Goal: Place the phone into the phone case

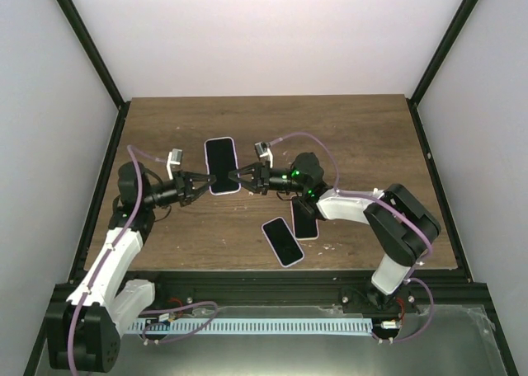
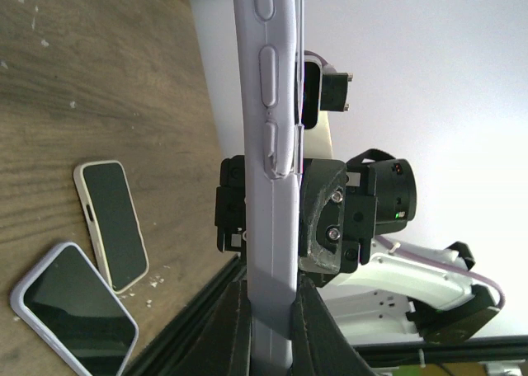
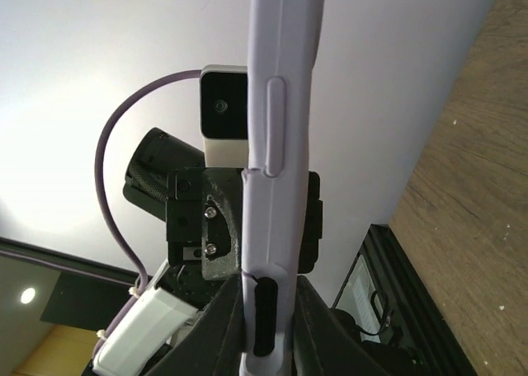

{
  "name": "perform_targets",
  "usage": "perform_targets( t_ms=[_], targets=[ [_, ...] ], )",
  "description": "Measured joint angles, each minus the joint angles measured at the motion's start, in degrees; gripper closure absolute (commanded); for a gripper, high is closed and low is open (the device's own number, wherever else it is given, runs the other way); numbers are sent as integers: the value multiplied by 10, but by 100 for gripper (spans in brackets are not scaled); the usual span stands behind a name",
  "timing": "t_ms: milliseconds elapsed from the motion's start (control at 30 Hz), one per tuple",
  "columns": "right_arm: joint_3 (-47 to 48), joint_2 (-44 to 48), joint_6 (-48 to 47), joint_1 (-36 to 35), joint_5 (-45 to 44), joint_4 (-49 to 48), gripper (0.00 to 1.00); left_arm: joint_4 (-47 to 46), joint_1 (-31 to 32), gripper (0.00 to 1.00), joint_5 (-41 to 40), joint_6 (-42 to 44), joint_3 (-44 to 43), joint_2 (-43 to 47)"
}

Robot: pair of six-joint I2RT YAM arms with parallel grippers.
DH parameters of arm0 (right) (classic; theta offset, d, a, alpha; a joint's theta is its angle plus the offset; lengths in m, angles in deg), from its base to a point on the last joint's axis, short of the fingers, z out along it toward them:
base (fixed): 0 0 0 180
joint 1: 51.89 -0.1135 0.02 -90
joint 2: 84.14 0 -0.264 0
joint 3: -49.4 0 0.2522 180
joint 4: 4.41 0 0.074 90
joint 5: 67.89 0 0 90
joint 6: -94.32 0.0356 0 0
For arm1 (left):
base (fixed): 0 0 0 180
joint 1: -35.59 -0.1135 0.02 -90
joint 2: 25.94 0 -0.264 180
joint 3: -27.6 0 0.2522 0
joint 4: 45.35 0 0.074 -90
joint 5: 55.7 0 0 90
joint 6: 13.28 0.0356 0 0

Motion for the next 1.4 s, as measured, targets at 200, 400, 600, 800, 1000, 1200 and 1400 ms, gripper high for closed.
perform_targets(
  t_ms=[200,400,600,800,1000,1200,1400],
  targets=[
    [2,0,-37,0,-8,47,88,88,0,90,-10,70,-31,-24],
    [4,3,-72,-1,-19,73,88,162,0,55,-27,110,-53,-43],
    [4,3,-83,0,-49,96,88,163,8,54,-31,99,-48,-48],
    [31,-24,-78,0,-63,103,88,141,13,93,-26,82,-28,-72],
    [30,-27,-76,5,-65,105,87,150,12,93,-25,105,-47,-79],
    [16,-26,-102,3,-73,108,88,174,16,49,-42,119,-49,-108],
    [7,-25,-160,4,-79,180,87,239,15,9,-94,163,-67,-103]
  ],
)
